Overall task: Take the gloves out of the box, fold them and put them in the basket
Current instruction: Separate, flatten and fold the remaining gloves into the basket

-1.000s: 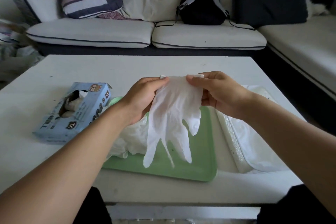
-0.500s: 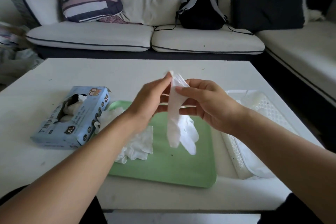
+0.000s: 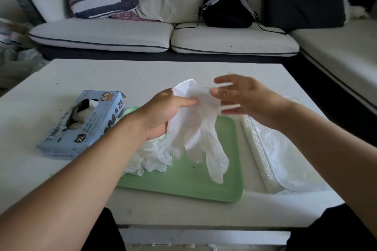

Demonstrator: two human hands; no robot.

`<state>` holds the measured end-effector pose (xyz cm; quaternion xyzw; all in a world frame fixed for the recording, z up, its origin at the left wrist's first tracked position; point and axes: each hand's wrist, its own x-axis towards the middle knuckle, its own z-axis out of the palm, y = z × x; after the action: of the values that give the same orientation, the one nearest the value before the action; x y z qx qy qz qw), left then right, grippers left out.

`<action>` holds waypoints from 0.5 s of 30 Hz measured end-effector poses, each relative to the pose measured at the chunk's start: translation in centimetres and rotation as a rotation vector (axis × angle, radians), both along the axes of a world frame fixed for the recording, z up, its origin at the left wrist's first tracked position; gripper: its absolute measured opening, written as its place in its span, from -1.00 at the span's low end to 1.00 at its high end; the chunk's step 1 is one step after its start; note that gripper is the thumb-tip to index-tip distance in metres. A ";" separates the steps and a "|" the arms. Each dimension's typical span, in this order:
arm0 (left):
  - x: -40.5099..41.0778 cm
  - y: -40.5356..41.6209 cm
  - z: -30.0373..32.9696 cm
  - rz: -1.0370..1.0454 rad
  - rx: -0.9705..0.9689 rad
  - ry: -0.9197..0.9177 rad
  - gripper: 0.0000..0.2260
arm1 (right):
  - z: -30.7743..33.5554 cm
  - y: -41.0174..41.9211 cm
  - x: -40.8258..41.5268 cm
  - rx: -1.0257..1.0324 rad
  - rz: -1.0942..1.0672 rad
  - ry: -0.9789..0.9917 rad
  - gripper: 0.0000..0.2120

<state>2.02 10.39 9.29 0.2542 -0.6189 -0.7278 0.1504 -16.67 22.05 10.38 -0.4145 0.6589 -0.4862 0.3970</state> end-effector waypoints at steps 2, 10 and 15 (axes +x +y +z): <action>0.2 0.2 0.1 -0.116 0.081 0.017 -0.75 | -0.3 0.3 0.6 0.101 0.177 -0.128 -0.53; 0.9 -0.7 0.3 -0.085 0.053 -0.008 -0.70 | -0.1 -0.1 1.4 0.051 0.177 -0.207 -0.68; 1.7 -2.8 -0.1 -0.203 -0.171 -0.185 -0.45 | -0.7 0.0 1.4 0.138 0.218 -0.319 -0.68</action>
<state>3.74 7.62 9.18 0.2427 -0.7123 -0.6574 0.0395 -15.30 22.10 9.68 -0.3728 0.5708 -0.4535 0.5740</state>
